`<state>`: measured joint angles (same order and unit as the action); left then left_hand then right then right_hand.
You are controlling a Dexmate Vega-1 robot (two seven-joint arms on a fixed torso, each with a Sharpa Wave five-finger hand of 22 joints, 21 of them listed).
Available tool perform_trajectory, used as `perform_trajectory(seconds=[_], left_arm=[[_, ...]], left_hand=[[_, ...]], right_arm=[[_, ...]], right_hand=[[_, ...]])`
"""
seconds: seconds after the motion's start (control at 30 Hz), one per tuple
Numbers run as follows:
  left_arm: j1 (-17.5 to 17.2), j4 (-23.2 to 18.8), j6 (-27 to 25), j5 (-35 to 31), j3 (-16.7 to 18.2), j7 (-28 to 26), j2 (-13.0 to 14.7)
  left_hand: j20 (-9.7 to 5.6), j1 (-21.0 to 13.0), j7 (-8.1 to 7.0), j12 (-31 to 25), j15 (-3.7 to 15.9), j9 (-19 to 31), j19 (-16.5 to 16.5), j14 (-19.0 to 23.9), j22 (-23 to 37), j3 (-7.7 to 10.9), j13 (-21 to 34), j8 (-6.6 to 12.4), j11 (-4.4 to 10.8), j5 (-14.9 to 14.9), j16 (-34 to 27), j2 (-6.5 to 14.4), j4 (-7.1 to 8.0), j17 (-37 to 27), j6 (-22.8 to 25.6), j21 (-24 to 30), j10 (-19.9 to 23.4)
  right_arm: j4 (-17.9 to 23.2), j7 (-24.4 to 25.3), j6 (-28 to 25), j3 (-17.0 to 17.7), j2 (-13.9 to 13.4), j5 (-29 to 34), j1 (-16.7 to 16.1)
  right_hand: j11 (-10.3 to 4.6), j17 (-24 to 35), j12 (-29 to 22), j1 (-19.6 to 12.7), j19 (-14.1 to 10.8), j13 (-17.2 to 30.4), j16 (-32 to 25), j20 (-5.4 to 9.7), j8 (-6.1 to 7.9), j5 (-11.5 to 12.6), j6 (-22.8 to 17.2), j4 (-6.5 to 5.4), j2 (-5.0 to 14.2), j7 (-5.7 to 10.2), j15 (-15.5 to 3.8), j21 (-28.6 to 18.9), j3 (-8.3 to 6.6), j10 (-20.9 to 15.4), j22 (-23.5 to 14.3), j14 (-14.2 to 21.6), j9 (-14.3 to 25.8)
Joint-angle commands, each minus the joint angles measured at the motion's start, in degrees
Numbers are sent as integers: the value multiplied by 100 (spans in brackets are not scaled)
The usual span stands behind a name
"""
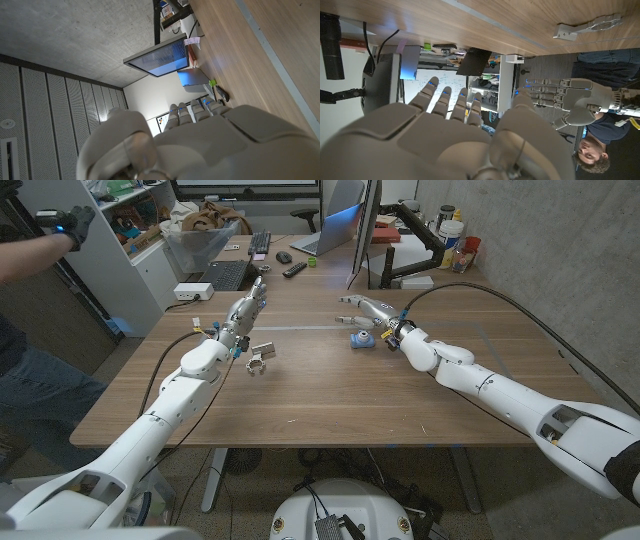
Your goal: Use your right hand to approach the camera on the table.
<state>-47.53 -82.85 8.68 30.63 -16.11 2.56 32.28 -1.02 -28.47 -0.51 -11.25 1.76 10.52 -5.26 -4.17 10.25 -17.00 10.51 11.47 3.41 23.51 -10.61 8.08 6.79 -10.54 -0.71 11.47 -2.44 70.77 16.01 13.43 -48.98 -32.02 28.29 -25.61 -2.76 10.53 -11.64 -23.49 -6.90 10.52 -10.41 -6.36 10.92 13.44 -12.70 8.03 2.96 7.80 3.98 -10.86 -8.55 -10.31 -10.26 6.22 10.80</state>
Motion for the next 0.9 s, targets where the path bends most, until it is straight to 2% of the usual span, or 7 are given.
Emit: perform_trajectory(seconds=[0.03, 0.9], left_arm=[[-24, -43, 2, -5, -5, 13, 45], [-68, -188, -51, -41, -15, -68, 113]], left_hand=[[-2, -49, 12, -17, -29, 21, -37, -43, 18, -9, 34, 14, 14, -18, -7, -5, -14, -9, -5, -10, 1], [17, -67, 14, -16, -43, 22, -46, -55, 18, -8, 34, 9, 6, -30, -12, -5, -15, -12, -3, -6, -5]], right_arm=[[-49, 25, -144, -151, 55, 185, 70], [-390, -128, -293, -381, 194, 198, 273]], right_hand=[[-14, 10, -2, -17, -6, 23, -7, -75, 32, 41, -34, -25, 12, 34, 44, -19, 0, 49, -21, -17, 10], [-29, 7, -12, -6, 46, 24, -9, -169, 33, 38, -39, -34, -12, 43, 61, -12, 14, 57, -21, -50, 10]])
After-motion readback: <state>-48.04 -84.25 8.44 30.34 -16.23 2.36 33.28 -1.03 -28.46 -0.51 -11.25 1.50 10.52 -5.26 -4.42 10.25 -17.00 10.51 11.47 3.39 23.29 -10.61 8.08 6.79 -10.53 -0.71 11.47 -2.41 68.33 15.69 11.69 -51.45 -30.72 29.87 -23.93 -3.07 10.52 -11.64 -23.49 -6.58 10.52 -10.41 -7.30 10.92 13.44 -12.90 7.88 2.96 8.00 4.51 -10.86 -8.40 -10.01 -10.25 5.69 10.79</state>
